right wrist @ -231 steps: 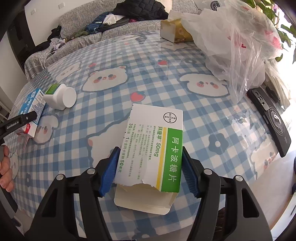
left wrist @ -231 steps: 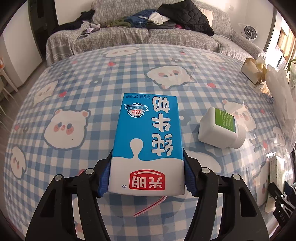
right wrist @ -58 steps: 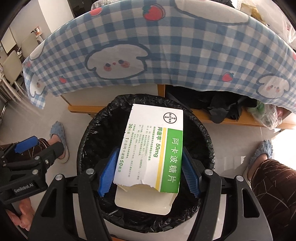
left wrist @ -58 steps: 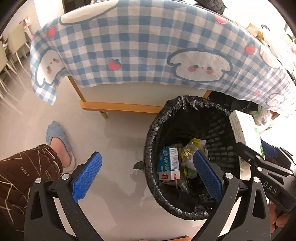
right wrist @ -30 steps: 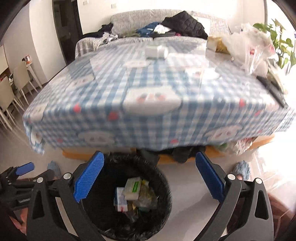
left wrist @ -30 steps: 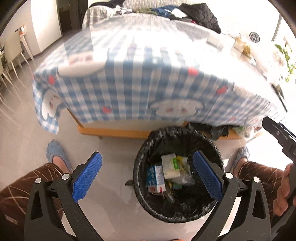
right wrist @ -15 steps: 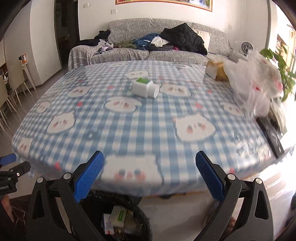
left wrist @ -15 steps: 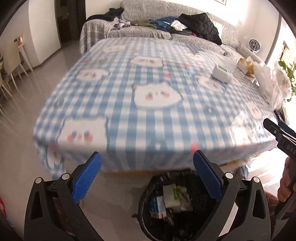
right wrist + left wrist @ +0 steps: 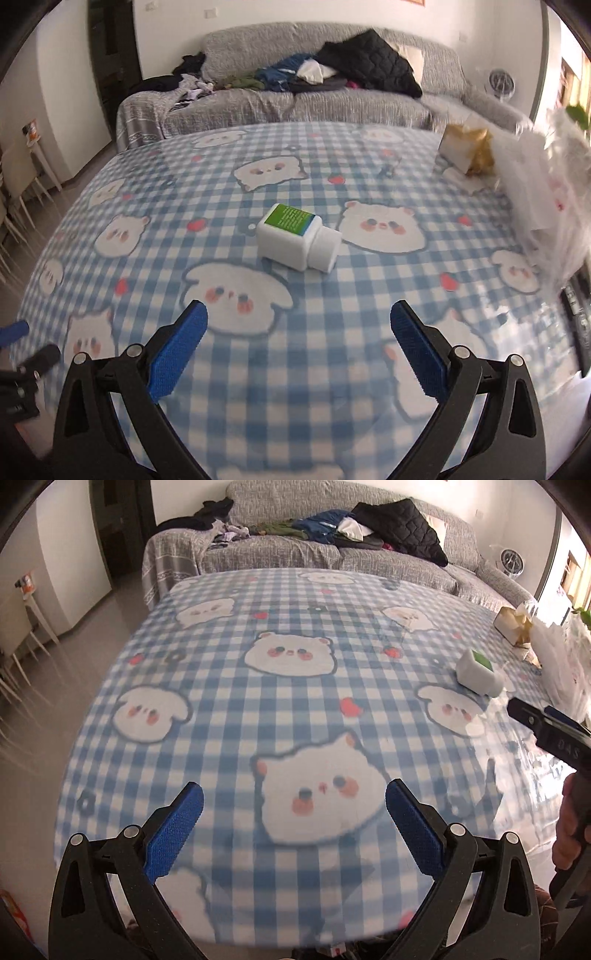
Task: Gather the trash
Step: 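Move the right tool back over the table toward the white pill bottle, then grasp the white pill bottle with the right gripper, then carry the pill bottle with the right gripper over the black bin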
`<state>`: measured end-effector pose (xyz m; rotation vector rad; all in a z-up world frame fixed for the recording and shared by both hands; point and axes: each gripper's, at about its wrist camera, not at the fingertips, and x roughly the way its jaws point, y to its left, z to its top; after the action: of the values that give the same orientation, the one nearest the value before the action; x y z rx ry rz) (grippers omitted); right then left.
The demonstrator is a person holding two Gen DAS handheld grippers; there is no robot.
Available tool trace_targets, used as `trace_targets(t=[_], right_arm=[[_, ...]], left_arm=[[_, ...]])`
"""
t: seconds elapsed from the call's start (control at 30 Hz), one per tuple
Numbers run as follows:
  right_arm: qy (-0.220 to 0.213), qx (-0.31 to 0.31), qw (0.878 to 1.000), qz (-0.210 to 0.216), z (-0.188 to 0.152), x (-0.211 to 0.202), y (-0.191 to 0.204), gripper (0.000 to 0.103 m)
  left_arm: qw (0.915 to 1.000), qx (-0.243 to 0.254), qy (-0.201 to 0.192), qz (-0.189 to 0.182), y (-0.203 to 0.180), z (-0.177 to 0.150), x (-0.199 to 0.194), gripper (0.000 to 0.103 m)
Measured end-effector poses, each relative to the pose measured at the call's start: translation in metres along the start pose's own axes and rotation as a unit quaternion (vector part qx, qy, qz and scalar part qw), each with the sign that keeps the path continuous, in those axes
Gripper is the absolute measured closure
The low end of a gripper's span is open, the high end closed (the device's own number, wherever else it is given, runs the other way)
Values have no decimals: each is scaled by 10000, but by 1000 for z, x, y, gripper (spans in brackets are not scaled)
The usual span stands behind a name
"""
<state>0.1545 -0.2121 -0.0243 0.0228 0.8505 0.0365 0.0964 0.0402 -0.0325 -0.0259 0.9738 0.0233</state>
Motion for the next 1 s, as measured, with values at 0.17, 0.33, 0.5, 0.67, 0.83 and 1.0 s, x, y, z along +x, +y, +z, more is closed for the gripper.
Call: trace_targets(t=[0.17,0.33,0.5,0.67,0.83,1.0], right_arm=[[99,453,9989,-85,21,34,-1,8],[200,824,9963,-104,37,57,-4,11],[368,910,9951,-128,46,71,-6,14],[517,850,9949,-137,45,81,-3,22],[559,819,9950,-111,42,85,-2,34],[502,830,9952,-159,41,83,-6,35]], left_arm=[[9999,-70,98,-78,3,9,18,6],[9999,-68,158,-12,7,12,28,6],[9997,-106,199,-15,12,11,31,6],[9996,-87,256,10,15,8,34,6],[9996,-85,282,-16,13,7,37,6],[9995,-42,305,-22,11,4,38,6]])
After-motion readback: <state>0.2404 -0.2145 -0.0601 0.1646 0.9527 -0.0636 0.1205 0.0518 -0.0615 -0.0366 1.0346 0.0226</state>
